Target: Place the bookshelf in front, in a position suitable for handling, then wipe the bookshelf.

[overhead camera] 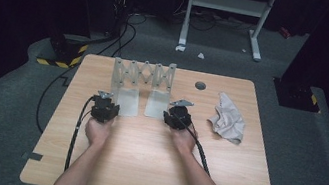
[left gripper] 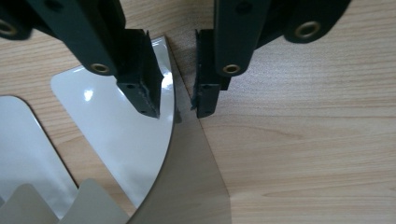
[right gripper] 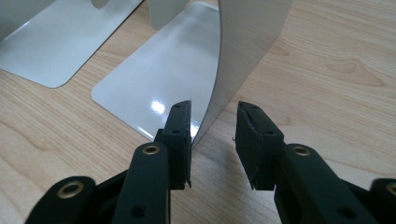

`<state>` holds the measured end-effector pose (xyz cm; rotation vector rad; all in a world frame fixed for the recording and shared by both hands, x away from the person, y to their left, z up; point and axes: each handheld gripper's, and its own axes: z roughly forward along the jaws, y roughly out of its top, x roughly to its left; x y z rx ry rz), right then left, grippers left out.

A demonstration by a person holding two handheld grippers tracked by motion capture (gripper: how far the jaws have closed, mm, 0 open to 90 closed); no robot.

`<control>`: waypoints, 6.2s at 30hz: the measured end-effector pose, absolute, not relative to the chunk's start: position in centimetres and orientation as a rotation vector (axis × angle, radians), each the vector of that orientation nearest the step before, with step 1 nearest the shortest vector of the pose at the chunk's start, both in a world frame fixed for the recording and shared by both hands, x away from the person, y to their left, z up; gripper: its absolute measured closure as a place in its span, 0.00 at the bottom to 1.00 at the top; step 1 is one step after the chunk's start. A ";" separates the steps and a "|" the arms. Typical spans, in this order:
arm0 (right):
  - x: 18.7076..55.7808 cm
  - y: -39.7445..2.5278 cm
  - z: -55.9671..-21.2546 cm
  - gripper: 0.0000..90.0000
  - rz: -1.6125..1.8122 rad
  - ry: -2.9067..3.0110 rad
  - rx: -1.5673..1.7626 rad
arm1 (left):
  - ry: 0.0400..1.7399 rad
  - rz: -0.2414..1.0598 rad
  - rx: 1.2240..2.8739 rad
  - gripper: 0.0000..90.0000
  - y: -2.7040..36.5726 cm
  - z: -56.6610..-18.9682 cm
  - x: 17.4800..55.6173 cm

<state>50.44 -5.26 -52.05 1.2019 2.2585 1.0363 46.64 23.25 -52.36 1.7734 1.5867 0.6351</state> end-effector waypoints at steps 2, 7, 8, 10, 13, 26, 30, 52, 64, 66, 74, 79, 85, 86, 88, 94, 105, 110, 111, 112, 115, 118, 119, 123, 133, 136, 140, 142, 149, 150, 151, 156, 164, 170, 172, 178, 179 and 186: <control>50.6 -5.2 -52.3 0.75 1.023 2.264 1.196 | 1.594 0.622 1.776 0.84 23.3 -52.6 46.7; 50.7 -5.2 -52.7 0.83 0.991 2.273 1.206 | 1.591 0.616 1.786 0.89 23.2 -52.8 46.8; 50.8 -5.3 -52.8 0.85 0.996 2.272 1.209 | 1.594 0.614 1.785 0.89 23.2 -52.8 46.8; 50.8 -5.4 -52.7 0.86 0.988 2.273 1.210 | 1.600 0.612 1.785 0.90 23.1 -52.7 46.8; 50.9 -6.0 -52.6 0.89 0.987 2.271 1.242 | 1.610 0.593 1.772 0.90 23.2 -52.7 46.8; 49.0 -10.0 -52.4 0.95 0.944 2.238 1.307 | 1.536 0.531 1.822 0.92 21.9 -52.6 45.9; 48.3 -11.4 -52.3 0.96 0.947 2.229 1.326 | 1.517 0.520 1.839 0.92 21.3 -52.6 45.4; 44.3 -14.7 -52.4 0.94 0.936 2.215 1.299 | 1.424 0.495 1.903 0.92 18.9 -52.6 43.4; 42.7 -15.9 -52.5 0.94 0.949 2.203 1.300 | 1.391 0.476 1.926 0.92 18.2 -52.6 41.9; 42.5 -16.0 -52.5 0.93 0.942 2.205 1.290 | 1.388 0.473 1.930 0.92 17.9 -52.5 41.7; 42.1 -16.2 -52.5 0.93 0.948 2.211 1.293 | 1.384 0.460 1.928 0.92 17.8 -52.5 41.3; 42.1 -16.4 -52.6 0.93 0.959 2.214 1.291 | 1.380 0.458 1.934 0.92 17.7 -52.5 41.1; 41.5 -16.4 -52.6 0.93 0.970 2.220 1.295 | 1.377 0.455 1.935 0.92 17.6 -52.5 40.6; 41.3 -16.5 -52.6 0.93 0.974 2.222 1.293 | 1.373 0.452 1.940 0.92 17.6 -52.5 40.5; 41.1 -16.5 -52.6 0.92 0.976 2.224 1.287 | 1.371 0.453 1.943 0.92 17.6 -52.5 40.3; 40.6 -16.7 -52.6 0.92 0.990 2.230 1.295 | 1.374 0.450 1.936 0.93 17.6 -52.5 39.9; 39.9 -16.5 -52.7 0.90 1.017 2.239 1.286 | 1.345 0.490 1.946 0.89 17.6 -52.7 39.6; 39.6 -17.2 -52.1 0.78 1.004 2.231 1.256 | 1.327 0.525 1.922 0.68 17.2 -52.9 39.6; 39.5 -17.6 -51.9 0.77 1.016 2.215 1.256 | 1.333 0.539 1.918 0.64 17.1 -52.9 39.6; 39.3 -18.5 -51.4 0.73 1.046 2.182 1.267 | 1.330 0.555 1.923 0.59 17.1 -52.9 39.7; 39.4 -19.5 -51.1 0.70 1.062 2.151 1.293 | 1.329 0.601 1.933 0.54 16.9 -53.0 40.0; 40.0 -20.8 -50.9 0.63 1.046 2.101 1.318 | 1.336 0.609 1.937 0.51 17.0 -53.2 40.2; 40.3 -21.2 -50.8 0.61 1.047 2.071 1.320 | 1.342 0.604 1.935 0.50 17.1 -53.2 40.2; 41.9 -22.9 -50.1 0.52 1.029 2.002 1.373 | 1.347 0.612 1.931 0.48 17.1 -53.3 40.3; 46.9 -24.9 -49.2 0.45 0.872 1.938 1.463 | 1.352 0.618 1.936 0.45 17.1 -53.3 40.3; 48.2 -24.8 -49.6 0.44 0.831 1.950 1.479 | 1.352 0.612 1.935 0.45 17.1 -53.3 40.3; 49.1 -25.1 -51.0 0.40 0.808 1.967 1.536 | 1.356 0.610 1.931 0.45 17.1 -53.3 40.2; 49.4 -25.0 -51.7 0.41 0.773 1.990 1.564 | 1.358 0.610 1.929 0.45 17.1 -53.3 40.2; 49.1 -24.9 -52.1 0.66 0.816 2.010 1.546 | 1.359 0.610 1.928 0.45 17.1 -53.3 40.2; 48.9 -24.8 -52.0 0.72 0.822 2.012 1.542 | 1.359 0.610 1.927 0.45 17.1 -53.3 40.2; 48.6 -24.6 -52.0 0.83 0.823 2.033 1.515 | 1.359 0.612 1.925 0.46 17.1 -53.3 40.2; 47.8 -24.3 -51.9 0.92 0.815 2.061 1.490 | 1.366 0.614 1.918 0.49 17.2 -53.3 40.0; 45.5 -22.5 -51.4 0.93 0.860 2.141 1.362 | 1.369 0.612 1.912 0.50 17.2 -53.3 40.1; 44.0 -21.1 -50.7 0.93 0.938 2.236 1.277 | 1.366 0.615 1.917 0.50 17.2 -53.3 40.1; 43.6 -20.5 -50.6 0.93 0.948 2.269 1.251 | 1.365 0.614 1.919 0.50 17.2 -53.3 40.1; 43.1 -19.5 -50.9 0.93 1.000 2.316 1.235 | 1.361 0.611 1.922 0.50 17.1 -53.3 40.1; 43.1 -19.5 -50.9 0.93 1.000 2.316 1.235 | 1.361 0.611 1.920 0.50 17.1 -53.3 40.1; 42.4 -19.9 -49.0 0.93 1.096 2.304 1.203 | 1.356 0.612 1.922 0.51 17.1 -53.3 40.1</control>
